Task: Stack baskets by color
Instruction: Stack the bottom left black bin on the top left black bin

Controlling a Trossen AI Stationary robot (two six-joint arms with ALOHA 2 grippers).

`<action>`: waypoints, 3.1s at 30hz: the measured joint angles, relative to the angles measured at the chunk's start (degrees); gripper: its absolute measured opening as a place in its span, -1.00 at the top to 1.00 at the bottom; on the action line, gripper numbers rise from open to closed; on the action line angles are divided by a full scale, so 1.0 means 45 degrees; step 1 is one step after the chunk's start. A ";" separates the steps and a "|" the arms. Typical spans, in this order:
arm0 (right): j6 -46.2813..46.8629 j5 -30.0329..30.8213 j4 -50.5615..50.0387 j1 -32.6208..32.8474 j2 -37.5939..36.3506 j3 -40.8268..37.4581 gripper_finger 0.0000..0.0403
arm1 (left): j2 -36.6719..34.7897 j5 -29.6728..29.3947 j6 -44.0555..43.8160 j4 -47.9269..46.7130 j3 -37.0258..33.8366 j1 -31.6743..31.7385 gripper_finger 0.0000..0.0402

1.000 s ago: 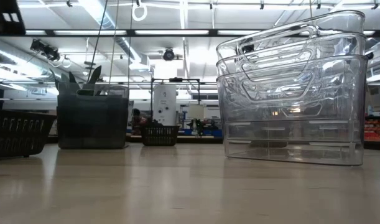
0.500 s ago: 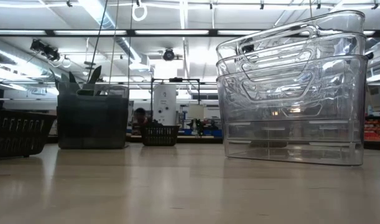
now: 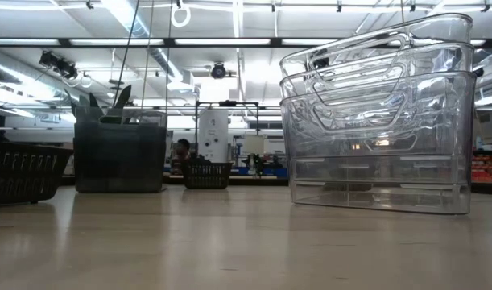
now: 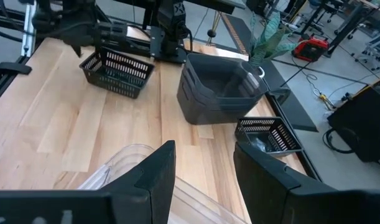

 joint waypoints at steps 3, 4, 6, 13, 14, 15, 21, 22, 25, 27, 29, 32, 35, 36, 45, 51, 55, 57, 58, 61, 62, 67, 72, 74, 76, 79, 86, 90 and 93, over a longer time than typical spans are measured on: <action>0.0000 0.0000 0.0012 0.0001 0.0005 0.0000 0.16 | 0.0448 -0.0275 0.0463 0.0006 0.0000 0.0000 0.09; 0.0000 -0.0002 0.0015 0.0001 0.0005 0.0000 0.16 | 0.0567 -0.0289 0.0624 0.0006 0.0000 0.0000 0.10; 0.0000 -0.0005 0.0016 0.0001 0.0005 0.0000 0.16 | 0.0761 -0.0295 0.0782 0.0044 0.0000 0.0000 0.12; 0.0000 -0.0010 0.0024 0.0001 0.0005 0.0000 0.16 | 0.0869 -0.0724 0.0876 0.0087 -0.0010 0.0034 0.25; 0.0000 -0.0010 0.0024 0.0001 0.0005 0.0000 0.16 | 0.0866 -0.0846 0.0841 0.0093 -0.0010 0.0027 0.28; 0.0000 -0.0014 0.0024 0.0001 0.0005 0.0005 0.16 | 0.0866 -0.0918 0.0789 0.0102 -0.0010 0.0015 0.32; 0.0000 -0.0029 0.0027 0.0001 0.0005 0.0005 0.16 | 0.0866 -0.0977 0.0692 0.0245 -0.0010 0.0045 0.63; 0.0000 -0.0029 0.0026 0.0001 0.0005 0.0005 0.16 | 0.0866 -0.0908 0.0697 0.0383 -0.0004 0.0074 0.72; 0.0000 -0.0029 0.0029 0.0001 0.0005 0.0005 0.16 | 0.0866 -0.0811 0.0889 0.0292 0.0510 0.0280 0.94; 0.0000 -0.0029 0.0068 0.0001 0.0005 0.0005 0.17 | 0.0866 -0.0854 0.1271 0.0129 0.1274 0.0533 0.94; -0.0037 -0.0024 0.0116 0.0001 0.0005 0.0010 0.17 | 0.0864 -0.1130 0.1718 -0.0371 0.2381 0.0842 0.94; -0.0249 -0.0024 0.0379 0.0001 0.0010 0.0010 0.17 | 0.0835 -0.2057 0.2292 -0.1575 0.4393 0.1531 0.95; -0.0370 -0.0056 0.0571 0.0001 0.0010 0.0010 0.17 | 0.0818 -0.3597 0.2383 -0.2913 0.6346 0.2447 0.96; -0.0381 -0.0129 0.0571 -0.0002 0.0010 0.0010 0.17 | 0.0818 -0.4092 0.2457 -0.3287 0.6977 0.2783 0.96; -0.0528 -0.0233 0.0563 -0.0087 0.0010 0.0010 0.17 | 0.0806 -0.5266 0.5625 -0.3683 0.9972 0.7846 0.96; -0.0357 -0.0243 0.0409 -0.0066 0.0010 0.0010 0.17 | 0.0821 -0.3522 0.8616 -0.3436 0.9253 1.1538 0.96; -0.0140 -0.0253 0.0155 -0.0043 0.0010 0.0010 0.17 | 0.0813 -0.2935 1.0186 -0.2669 0.8430 1.3396 0.96; -0.0097 -0.0248 0.0155 -0.0045 0.0010 0.0010 0.17 | 0.0832 -0.2469 1.0903 -0.2078 0.7987 1.4150 0.96; -0.0092 -0.0247 0.0155 -0.0048 0.0010 0.0010 0.17 | 0.0829 -0.2292 1.1287 -0.1717 0.7744 1.4482 0.96; 0.0000 -0.0252 0.0155 -0.0043 0.0010 0.0010 0.17 | 0.0826 -0.1814 1.2274 -0.0843 0.7002 1.5308 0.96; 0.0005 -0.0248 0.0155 -0.0043 0.0010 0.0010 0.17 | 0.0831 -0.1808 1.2520 -0.0716 0.6786 1.5537 0.96; 0.0030 -0.0248 0.0159 -0.0043 0.0010 0.0010 0.17 | 0.0827 -0.1816 1.3413 -0.0316 0.5880 1.6475 0.96; -0.0053 -0.0243 0.0164 -0.0043 0.0010 0.0010 0.17 | 0.0846 -0.1820 1.3634 0.0308 0.5195 1.6629 0.96; -0.0074 -0.0243 0.0180 -0.0058 0.0010 0.0010 0.17 | 0.0922 -0.1857 1.3710 0.0593 0.5137 1.6573 0.96; -0.0188 -0.0239 0.0261 -0.0063 0.0010 0.0010 0.17 | 0.0972 -0.1868 1.3719 0.0778 0.5110 1.6572 0.96; -0.0332 -0.0243 0.0351 -0.0062 0.0010 0.0010 0.17 | 0.1119 -0.1933 1.3797 0.1112 0.5127 1.6511 0.96; -0.0442 -0.0243 0.0364 -0.0092 0.0010 0.0010 0.17 | 0.2073 -0.2026 1.3981 0.1017 0.5129 1.6527 0.96; -0.0442 -0.0241 0.0359 -0.0092 0.0010 0.0010 0.17 | 0.2690 -0.2058 1.4177 0.0823 0.5129 1.6538 0.96; -0.0434 -0.0243 0.0273 -0.0092 0.0010 0.0010 0.17 | 0.3009 -0.2058 1.4320 0.0778 0.5124 1.6465 0.96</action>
